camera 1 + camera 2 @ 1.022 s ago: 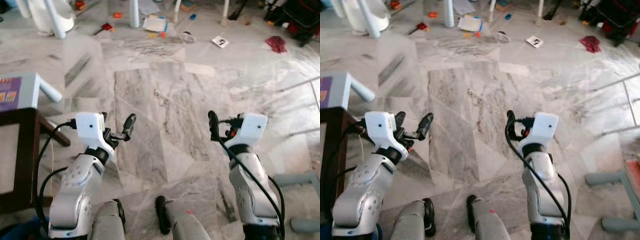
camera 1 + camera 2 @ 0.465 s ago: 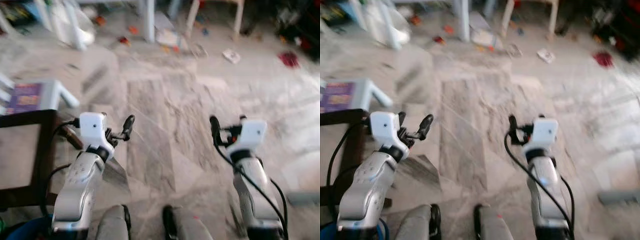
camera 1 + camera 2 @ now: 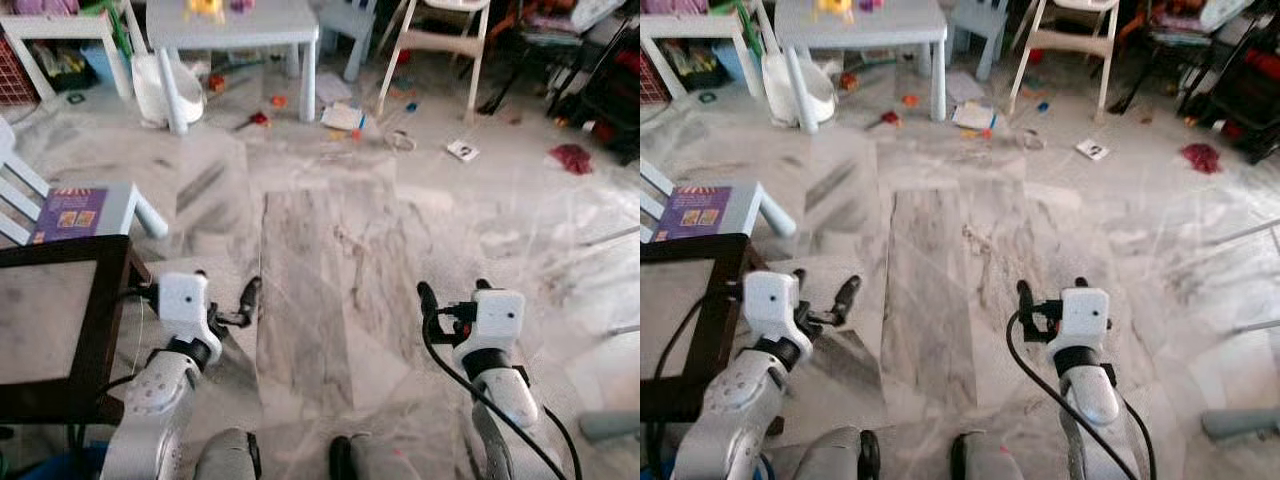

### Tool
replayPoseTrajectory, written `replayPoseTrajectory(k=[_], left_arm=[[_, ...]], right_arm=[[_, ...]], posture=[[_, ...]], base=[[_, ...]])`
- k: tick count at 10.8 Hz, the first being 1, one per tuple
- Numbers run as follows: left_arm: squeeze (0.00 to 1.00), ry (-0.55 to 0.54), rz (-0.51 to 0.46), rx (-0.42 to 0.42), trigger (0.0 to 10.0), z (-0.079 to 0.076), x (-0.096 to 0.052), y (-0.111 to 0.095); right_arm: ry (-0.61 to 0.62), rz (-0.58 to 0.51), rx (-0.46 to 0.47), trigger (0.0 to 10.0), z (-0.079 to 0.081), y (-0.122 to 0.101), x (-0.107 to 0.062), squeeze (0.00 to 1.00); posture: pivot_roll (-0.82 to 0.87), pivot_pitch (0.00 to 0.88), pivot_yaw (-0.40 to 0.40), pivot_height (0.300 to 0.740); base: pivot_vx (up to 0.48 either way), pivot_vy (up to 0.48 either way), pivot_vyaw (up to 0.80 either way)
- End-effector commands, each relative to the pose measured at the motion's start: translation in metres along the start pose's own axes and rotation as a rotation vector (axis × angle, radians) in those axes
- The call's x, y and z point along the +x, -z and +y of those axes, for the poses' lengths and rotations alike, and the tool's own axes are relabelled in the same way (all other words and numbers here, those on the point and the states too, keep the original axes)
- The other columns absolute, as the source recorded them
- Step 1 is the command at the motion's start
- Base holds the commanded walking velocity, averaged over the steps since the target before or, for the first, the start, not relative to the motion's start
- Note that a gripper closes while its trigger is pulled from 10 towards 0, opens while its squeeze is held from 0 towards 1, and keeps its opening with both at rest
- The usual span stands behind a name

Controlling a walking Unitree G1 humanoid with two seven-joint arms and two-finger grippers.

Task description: Move the pillow to the sofa

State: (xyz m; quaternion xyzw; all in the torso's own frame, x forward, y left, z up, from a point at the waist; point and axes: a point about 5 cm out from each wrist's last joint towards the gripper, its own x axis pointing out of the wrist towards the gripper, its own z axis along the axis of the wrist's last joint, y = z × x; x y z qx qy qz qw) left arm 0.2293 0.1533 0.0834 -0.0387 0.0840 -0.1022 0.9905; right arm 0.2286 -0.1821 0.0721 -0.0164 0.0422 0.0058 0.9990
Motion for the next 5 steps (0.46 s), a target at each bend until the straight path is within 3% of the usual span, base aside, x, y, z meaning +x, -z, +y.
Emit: replayPoseTrajectory(k=[1, 5], left_arm=[[0.00, 0.013, -0.027, 0.009, 10.0, -0.001, 0.005, -0.006], [0.00, 0.033, -0.051, -0.027, 10.0, -0.011, 0.002, -0.009]], right_arm=[[0.013, 0.001, -0.011, 10.0, -0.005, -0.001, 0.003, 0.00], [-0.002, -0.029, -0.029, 10.0, -0.005, -0.010, 0.013, 0.00]], posture=[[0.03, 0.037, -0.049, 0.740], [0.02, 0.070, -0.063, 0.740]], base=[[0.240, 0.000, -0.80], [0.418, 0.000, -0.80]])
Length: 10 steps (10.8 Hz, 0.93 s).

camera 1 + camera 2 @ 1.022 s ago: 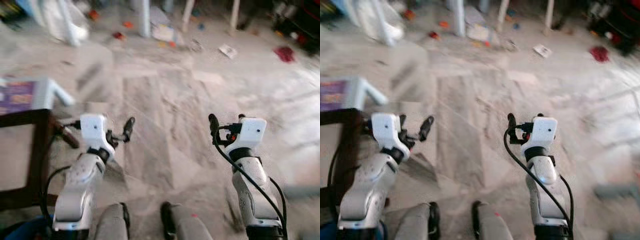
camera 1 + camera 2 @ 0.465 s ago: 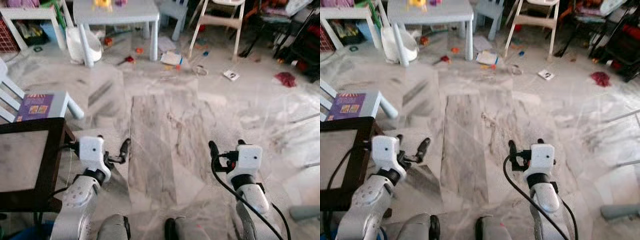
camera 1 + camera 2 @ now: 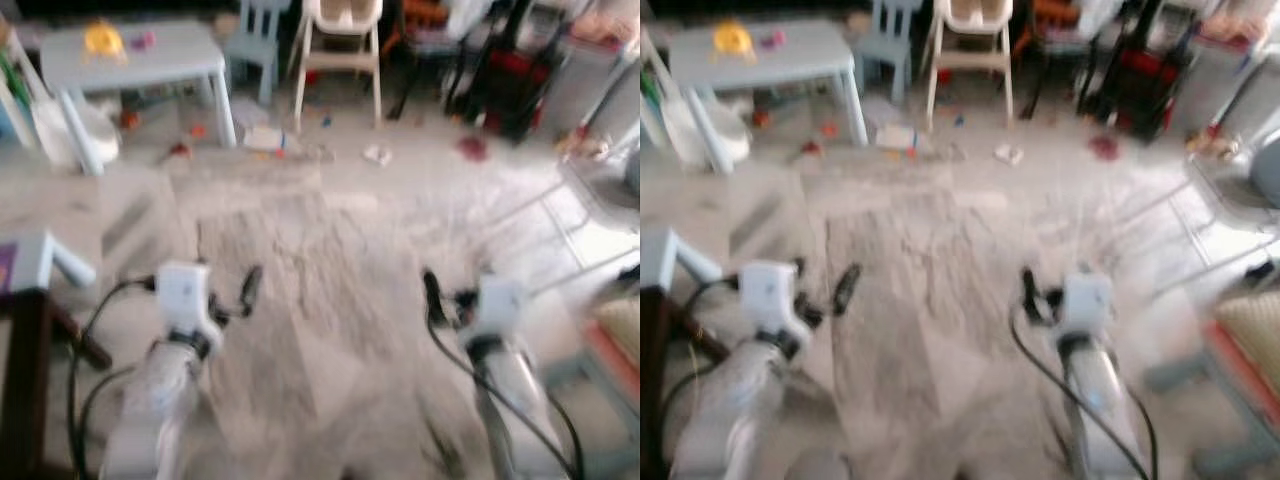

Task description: Move the pillow to the sofa

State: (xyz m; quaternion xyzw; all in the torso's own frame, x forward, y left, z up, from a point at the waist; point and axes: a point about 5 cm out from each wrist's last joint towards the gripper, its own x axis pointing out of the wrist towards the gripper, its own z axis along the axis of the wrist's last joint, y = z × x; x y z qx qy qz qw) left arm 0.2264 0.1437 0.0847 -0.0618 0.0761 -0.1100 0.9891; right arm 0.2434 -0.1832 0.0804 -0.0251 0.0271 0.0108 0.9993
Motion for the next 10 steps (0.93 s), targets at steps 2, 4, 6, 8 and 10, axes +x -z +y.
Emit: replayPoseTrajectory(k=[2, 4, 6, 8, 10], left_arm=[[0.00, 0.024, -0.031, 0.011, 10.0, -0.004, 0.004, -0.008], [0.00, 0.022, -0.033, 0.011, 10.0, -0.003, 0.005, -0.011], [0.00, 0.025, -0.026, 0.008, 10.0, -0.004, 0.004, -0.010], [0.00, 0.081, -0.010, 0.017, 10.0, -0.010, 0.012, -0.011], [0.00, 0.077, -0.003, -0.004, 10.0, -0.009, 0.011, -0.013]], right_arm=[[-0.015, -0.020, -0.009, 10.0, 0.002, -0.006, 0.004, 0.00], [-0.002, 0.002, -0.009, 10.0, -0.001, -0.001, -0.001, 0.00], [0.002, 0.010, -0.014, 10.0, -0.003, -0.001, -0.004, 0.00], [-0.005, -0.005, -0.025, 10.0, -0.001, -0.008, 0.003, 0.00], [-0.008, -0.019, -0.023, 10.0, 0.001, -0.012, 0.007, 0.00]], posture=[[0.02, 0.085, -0.066, 0.740], [0.01, 0.106, -0.069, 0.740], [0.00, 0.119, -0.073, 0.740], [0.00, 0.133, -0.092, 0.740], [0.00, 0.154, -0.080, 0.740]], base=[[0.469, 0.000, -0.80], [0.469, 0.000, -0.80], [0.467, 0.000, -0.80], [0.223, 0.000, -0.80], [0.000, 0.000, -0.80]])
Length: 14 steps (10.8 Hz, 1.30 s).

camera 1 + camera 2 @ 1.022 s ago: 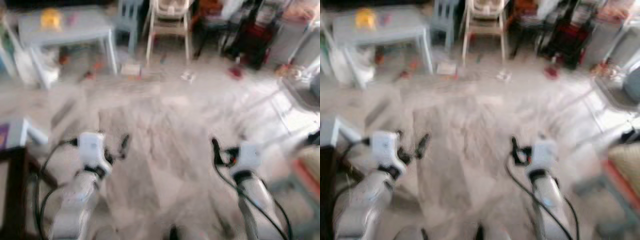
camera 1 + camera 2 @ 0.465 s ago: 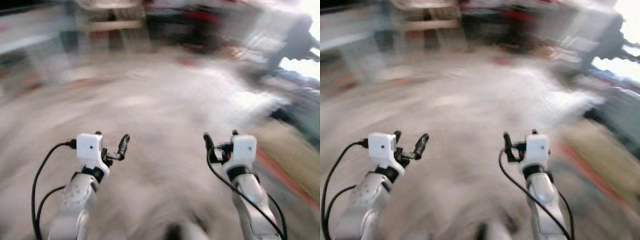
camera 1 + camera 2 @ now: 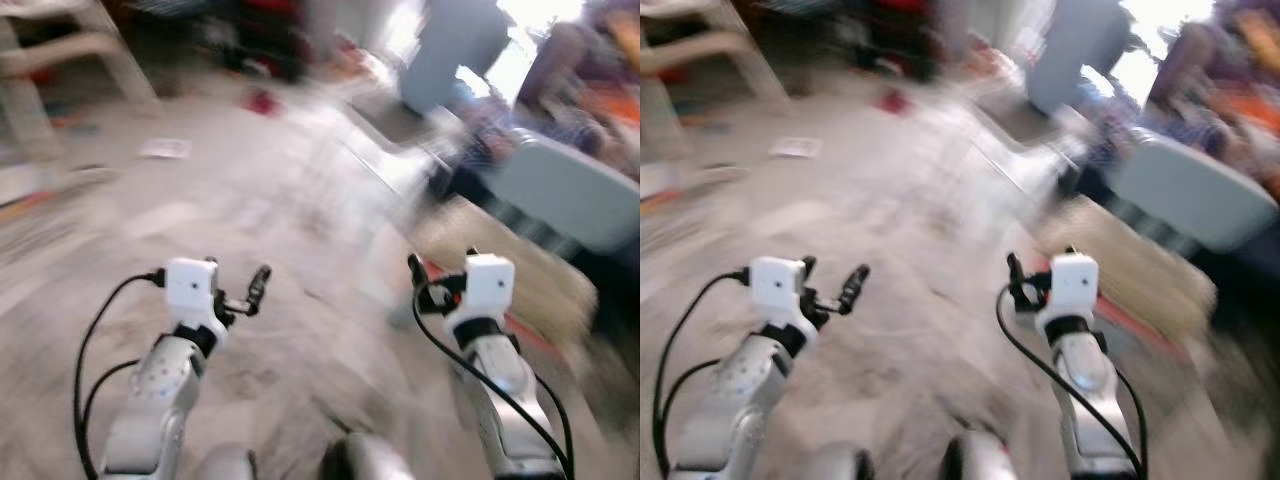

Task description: Move the pillow to the sofa

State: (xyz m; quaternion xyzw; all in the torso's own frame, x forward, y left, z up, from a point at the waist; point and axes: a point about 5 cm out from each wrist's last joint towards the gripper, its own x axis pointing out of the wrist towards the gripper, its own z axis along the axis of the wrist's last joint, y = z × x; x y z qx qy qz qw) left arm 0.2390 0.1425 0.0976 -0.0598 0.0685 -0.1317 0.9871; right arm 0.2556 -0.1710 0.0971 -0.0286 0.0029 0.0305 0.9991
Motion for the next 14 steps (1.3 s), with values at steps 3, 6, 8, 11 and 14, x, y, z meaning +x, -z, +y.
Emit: replayPoseTrajectory(k=[3, 6, 8, 11, 14], left_arm=[[0.00, 0.052, 0.056, -0.032, 10.0, -0.012, -0.016, 0.011], [0.00, 0.107, 0.066, -0.025, 10.0, -0.014, -0.018, 0.006], [0.00, 0.093, 0.065, -0.028, 10.0, -0.012, -0.016, 0.005], [0.00, 0.082, 0.068, -0.038, 10.0, -0.015, -0.015, 0.006], [0.00, 0.027, 0.062, -0.048, 10.0, -0.012, -0.010, 0.003]], right_arm=[[0.046, 0.067, 0.022, 10.0, -0.004, 0.014, -0.018, 0.00], [0.055, 0.090, 0.033, 10.0, -0.006, 0.017, -0.022, 0.00], [0.068, 0.089, 0.027, 10.0, -0.009, 0.018, -0.021, 0.00], [0.071, 0.085, 0.018, 10.0, -0.015, 0.016, -0.017, 0.00], [0.035, 0.064, -0.002, 10.0, -0.013, 0.012, -0.014, 0.00]], posture=[[0.01, 0.165, -0.058, 0.740], [0.02, 0.198, -0.053, 0.740], [0.02, 0.197, -0.059, 0.740], [0.02, 0.197, -0.066, 0.740], [0.01, 0.195, -0.068, 0.740]], base=[[0.000, 0.000, -0.80], [0.254, 0.000, -0.80], [0.433, 0.000, -0.80], [0.431, 0.000, -0.20], [0.240, 0.354, 0.00]])
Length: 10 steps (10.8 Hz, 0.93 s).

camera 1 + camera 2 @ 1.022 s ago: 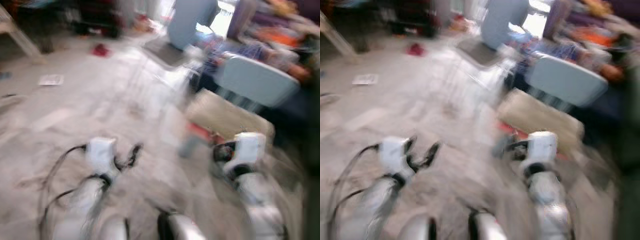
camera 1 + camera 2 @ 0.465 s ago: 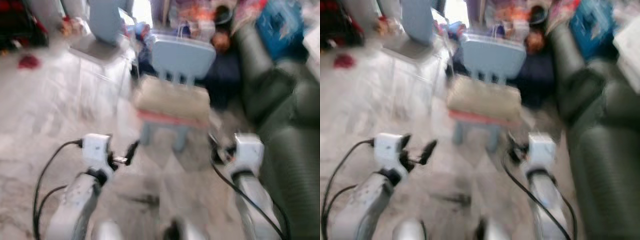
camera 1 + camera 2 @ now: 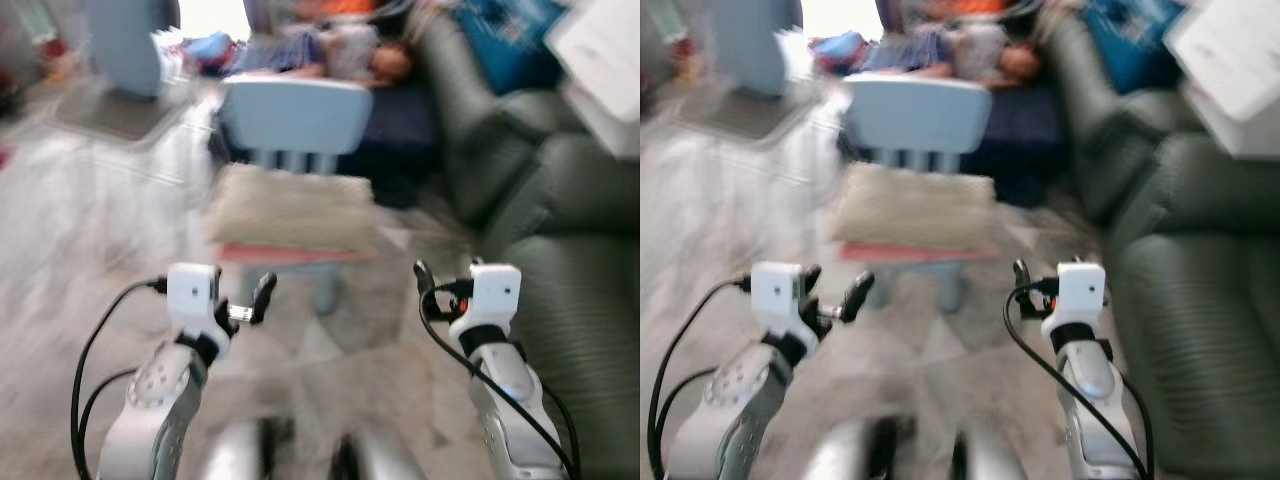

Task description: Move the pillow to the sofa

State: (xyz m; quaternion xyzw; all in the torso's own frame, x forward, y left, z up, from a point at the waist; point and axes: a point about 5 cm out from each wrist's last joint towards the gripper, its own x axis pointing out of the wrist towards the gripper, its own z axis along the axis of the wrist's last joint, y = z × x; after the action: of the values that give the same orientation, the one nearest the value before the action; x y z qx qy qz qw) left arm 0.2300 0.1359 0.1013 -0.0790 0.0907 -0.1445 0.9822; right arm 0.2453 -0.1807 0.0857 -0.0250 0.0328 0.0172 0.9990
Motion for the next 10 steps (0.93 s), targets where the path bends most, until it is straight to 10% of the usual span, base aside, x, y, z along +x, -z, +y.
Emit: replayPoseTrajectory(k=[1, 10], left_arm=[[0.00, -0.012, 0.021, -0.001, 10.0, -0.002, -0.002, 0.005], [0.00, 0.016, 0.012, 0.017, 10.0, -0.013, 0.002, 0.004]], right_arm=[[-0.001, -0.001, -0.018, 10.0, -0.003, 0.000, -0.003, 0.00], [0.017, -0.013, -0.045, 10.0, -0.012, -0.005, 0.005, 0.00]], posture=[[0.01, 0.196, -0.068, 0.740], [-0.01, 0.208, -0.073, 0.740]], base=[[0.000, 0.446, 0.61], [0.187, 0.292, 0.21]])
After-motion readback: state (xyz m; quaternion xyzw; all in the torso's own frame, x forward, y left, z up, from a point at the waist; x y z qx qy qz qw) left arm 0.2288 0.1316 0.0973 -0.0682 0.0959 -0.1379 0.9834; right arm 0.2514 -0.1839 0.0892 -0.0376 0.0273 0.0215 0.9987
